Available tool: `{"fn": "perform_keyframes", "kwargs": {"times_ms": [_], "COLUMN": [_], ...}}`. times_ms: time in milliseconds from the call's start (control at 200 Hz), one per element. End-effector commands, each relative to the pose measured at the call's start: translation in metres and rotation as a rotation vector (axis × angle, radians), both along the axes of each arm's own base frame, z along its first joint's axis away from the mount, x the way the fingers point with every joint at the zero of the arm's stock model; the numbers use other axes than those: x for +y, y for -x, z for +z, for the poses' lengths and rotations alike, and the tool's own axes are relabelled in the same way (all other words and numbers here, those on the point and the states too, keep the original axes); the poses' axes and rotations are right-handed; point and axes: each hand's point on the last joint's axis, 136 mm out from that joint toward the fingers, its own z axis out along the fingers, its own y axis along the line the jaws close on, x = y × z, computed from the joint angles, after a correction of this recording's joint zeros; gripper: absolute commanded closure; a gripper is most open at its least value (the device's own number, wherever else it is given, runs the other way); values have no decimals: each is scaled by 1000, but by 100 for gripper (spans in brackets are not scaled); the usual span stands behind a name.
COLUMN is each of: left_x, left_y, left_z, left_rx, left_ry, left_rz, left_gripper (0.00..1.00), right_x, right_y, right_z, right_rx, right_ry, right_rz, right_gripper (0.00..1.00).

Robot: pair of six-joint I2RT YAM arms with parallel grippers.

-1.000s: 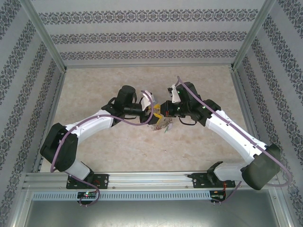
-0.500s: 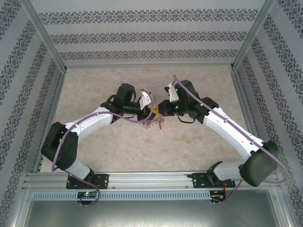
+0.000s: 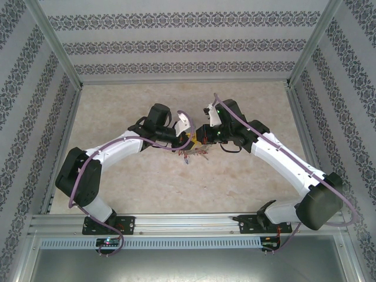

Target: Put the keys on the keyring

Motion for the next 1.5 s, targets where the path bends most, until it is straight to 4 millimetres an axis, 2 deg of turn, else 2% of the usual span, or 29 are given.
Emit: {"fn": "perform_keyframes", "kwargs": {"times_ms": [0, 170, 265, 450, 615, 694, 819, 834, 889, 1014, 1089, 1149, 1309, 1499], "left_x": [5, 12, 16, 24, 27, 28, 22, 21, 17, 11, 9, 9, 11, 13], "left_y": [-4, -4, -3, -5, -5, -6, -1, -1, -2, -2, -2, -3, -4, -1], "left_z": [3, 2, 3, 4, 6, 0, -1, -1, -2, -3, -3, -4, -7, -8], "left_rx": [-15, -50, -83, -141, -175, -175, -135, -128, -88, -31, -19, -16, -6, -14], "left_ry": [-16, -45, -60, -100, -121, -135, -98, -91, -71, -36, -33, -42, -62, -82], "left_rz": [8, 37, 42, 66, 69, 73, 38, 37, 38, 24, 21, 19, 18, 5], "left_gripper": [100, 100, 100, 100, 100, 100, 100, 96, 71, 64, 65, 70, 100, 100], "right_x": [7, 9, 9, 8, 10, 10, 10, 10, 8, 7, 7, 8, 7, 5], "right_y": [-3, -2, 0, 1, 1, 0, -2, -3, -4, -4, -2, -1, -1, -1], "right_z": [21, 18, 17, 13, 17, 20, 25, 25, 27, 27, 26, 25, 19, 19], "right_rx": [-65, -66, -58, -33, -18, -18, -34, -36, -48, -66, -66, -67, -56, -67], "right_ry": [-46, -47, -50, -73, -117, -138, -153, -153, -150, -137, -132, -130, -117, -109], "right_rz": [8, 14, 13, -14, -30, -34, -43, -46, -54, -42, -31, -18, -16, -21], "right_gripper": [100, 100, 95, 97, 94, 100, 100, 100, 100, 100, 100, 100, 100, 100]}}
